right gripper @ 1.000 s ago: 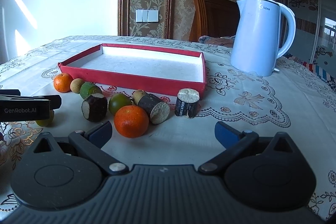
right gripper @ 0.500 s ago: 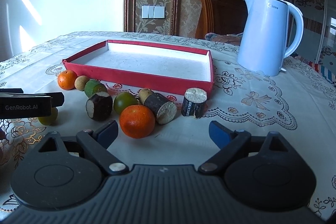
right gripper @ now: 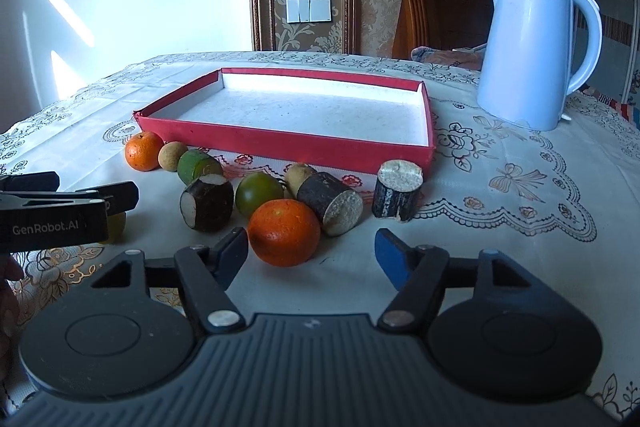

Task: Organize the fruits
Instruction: 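Lower the right gripper around the large orange and close it, then close the left gripper on the green-yellow citrus while the right gripper holds the orange, then lift the citrus with the left gripper while the right gripper carries the orange into the tray, then open the left gripper releasing the citrus while the right gripper releases the orange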

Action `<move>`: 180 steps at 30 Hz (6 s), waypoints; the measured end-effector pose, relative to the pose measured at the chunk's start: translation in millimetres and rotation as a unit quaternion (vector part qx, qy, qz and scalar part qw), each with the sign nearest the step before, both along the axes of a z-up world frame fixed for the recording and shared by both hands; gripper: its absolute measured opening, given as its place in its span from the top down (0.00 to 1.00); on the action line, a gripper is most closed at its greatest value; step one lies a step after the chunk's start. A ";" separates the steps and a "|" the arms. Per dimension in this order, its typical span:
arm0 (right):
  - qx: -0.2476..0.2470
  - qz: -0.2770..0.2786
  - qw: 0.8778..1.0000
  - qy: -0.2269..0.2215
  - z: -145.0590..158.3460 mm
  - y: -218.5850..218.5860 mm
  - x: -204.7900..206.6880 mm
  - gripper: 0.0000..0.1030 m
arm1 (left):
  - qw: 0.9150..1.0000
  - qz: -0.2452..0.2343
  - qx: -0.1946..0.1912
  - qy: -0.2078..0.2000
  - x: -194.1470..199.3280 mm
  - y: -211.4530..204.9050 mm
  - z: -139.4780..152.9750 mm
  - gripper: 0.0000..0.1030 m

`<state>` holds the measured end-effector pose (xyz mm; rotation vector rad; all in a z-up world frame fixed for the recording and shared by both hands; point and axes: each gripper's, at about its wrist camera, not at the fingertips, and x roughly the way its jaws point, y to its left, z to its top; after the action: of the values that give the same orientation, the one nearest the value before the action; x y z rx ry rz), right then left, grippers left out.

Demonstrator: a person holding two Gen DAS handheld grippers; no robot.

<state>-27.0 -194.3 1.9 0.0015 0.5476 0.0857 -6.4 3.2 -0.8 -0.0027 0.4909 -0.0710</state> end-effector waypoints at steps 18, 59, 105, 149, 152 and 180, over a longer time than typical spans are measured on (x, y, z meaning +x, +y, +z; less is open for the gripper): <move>0.009 0.017 0.999 0.031 -3.9 8.9 22.3 0.57 | 1.000 -0.002 -0.005 0.005 2.8 2.4 -0.7 0.01; 0.094 0.009 0.995 0.011 -5.6 -23.4 -8.9 0.61 | 0.998 -0.048 -0.008 0.031 1.4 0.9 -4.0 0.13; 0.053 0.004 0.999 0.004 7.1 -5.9 0.5 0.61 | 0.998 -0.045 -0.016 0.035 13.6 -15.3 10.4 0.69; 0.024 -0.035 0.999 0.032 14.4 -13.6 155.2 0.61 | 0.998 -0.022 0.008 0.063 170.0 -62.9 10.0 0.69; 0.033 -0.031 0.998 0.039 12.1 -15.1 156.2 0.61 | 0.997 -0.028 0.011 0.074 172.5 -65.8 4.6 0.69; 0.048 -0.031 0.998 0.032 8.6 -16.6 147.7 0.53 | 0.998 -0.015 0.021 0.064 168.1 -61.8 1.9 0.32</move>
<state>120.7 -210.8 10.5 0.1142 0.6057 0.0521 161.7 -58.6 1.1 0.0415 0.6201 -0.0902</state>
